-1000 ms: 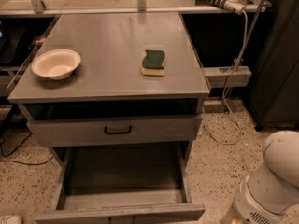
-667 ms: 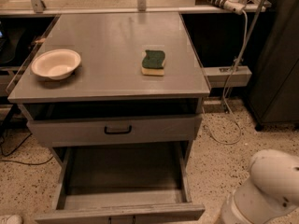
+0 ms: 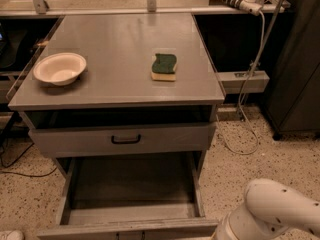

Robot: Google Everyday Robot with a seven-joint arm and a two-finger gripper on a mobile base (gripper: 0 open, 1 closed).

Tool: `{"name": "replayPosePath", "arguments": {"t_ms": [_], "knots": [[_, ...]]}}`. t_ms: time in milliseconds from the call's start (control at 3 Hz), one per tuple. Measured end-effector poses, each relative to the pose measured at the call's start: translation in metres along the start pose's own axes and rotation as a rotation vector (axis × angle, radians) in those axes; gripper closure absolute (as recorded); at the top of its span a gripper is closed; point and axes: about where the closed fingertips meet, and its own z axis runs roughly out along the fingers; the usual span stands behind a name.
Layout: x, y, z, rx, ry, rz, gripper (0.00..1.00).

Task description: Close middle drawer

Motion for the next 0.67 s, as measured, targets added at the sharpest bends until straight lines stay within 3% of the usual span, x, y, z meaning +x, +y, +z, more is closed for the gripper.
{"name": "replayPosePath", "arguments": {"t_ms": [333,667], "knots": [[-0.001,-0.002,0.003,0.001,-0.007,0.003,1.00],[0.009,-0.017,0.035,-0.013,-0.003,0.062,1.00]]}}
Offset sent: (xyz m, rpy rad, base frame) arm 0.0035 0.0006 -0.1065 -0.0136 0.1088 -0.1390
